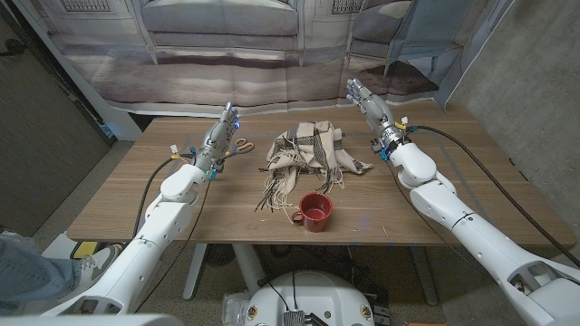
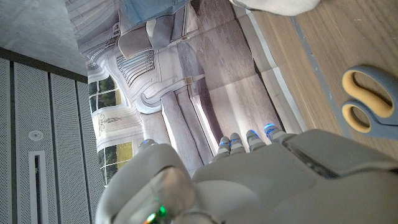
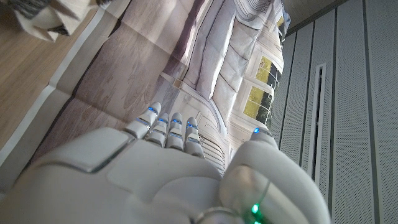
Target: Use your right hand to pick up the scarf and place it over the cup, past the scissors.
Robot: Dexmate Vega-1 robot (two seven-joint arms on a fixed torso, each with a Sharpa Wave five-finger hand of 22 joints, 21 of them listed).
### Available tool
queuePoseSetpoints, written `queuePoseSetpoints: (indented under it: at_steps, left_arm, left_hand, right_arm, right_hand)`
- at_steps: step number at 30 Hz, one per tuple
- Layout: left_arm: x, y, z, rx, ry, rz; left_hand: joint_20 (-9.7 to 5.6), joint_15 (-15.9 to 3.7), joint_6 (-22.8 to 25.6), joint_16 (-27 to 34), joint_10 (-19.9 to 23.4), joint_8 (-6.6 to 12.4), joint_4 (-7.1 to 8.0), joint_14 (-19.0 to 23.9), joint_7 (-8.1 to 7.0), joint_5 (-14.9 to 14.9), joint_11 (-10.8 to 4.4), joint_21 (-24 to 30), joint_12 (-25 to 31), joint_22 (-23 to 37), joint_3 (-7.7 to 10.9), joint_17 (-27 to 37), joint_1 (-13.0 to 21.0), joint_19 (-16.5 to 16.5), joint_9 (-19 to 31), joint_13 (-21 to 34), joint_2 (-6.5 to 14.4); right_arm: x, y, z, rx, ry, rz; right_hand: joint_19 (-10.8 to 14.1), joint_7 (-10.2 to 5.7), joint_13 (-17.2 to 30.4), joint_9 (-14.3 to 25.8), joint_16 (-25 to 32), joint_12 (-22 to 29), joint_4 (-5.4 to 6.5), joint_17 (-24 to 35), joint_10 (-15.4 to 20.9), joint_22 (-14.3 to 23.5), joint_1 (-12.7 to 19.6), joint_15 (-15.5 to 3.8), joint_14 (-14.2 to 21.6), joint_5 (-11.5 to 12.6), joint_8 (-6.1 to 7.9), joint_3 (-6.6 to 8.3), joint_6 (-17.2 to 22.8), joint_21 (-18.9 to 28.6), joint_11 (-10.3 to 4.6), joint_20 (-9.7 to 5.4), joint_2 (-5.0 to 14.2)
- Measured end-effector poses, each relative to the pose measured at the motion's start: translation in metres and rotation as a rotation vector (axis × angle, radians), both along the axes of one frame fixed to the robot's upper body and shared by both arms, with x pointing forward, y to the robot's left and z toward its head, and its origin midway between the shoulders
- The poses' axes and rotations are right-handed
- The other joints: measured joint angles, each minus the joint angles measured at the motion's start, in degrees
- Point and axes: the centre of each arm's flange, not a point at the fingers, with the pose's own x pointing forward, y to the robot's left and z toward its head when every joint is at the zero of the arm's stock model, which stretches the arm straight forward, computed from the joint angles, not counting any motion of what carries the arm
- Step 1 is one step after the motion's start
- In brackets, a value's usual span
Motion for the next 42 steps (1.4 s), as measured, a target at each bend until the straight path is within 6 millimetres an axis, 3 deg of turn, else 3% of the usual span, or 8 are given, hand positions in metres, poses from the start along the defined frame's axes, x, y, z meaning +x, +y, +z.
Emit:
queuePoseSetpoints:
  at_steps: [42]
  left_arm:
    - [-0.003,0.008,0.006,0.023,-0.007,0.015]
  left_hand:
    - [0.3,0.0,0.2,-0.3,0.5,-0.44,-0.23,0.0,-0.21,0.0,-0.1,-0.3,-0.5,0.0,-0.23,0.0,0.4,-0.3,0.0,0.0,0.5]
  right_arm:
    - [-0.007,0.029,0.016,-0.163,-0.107,-0.065]
  right_hand:
    - [-0.4,-0.3,0.0,0.0,-0.2,0.0,-0.48,0.0,-0.2,0.0,0.5,0.22,-0.2,0.0,-0.3,0.0,-0.3,-0.2,-0.23,0.08,0.08]
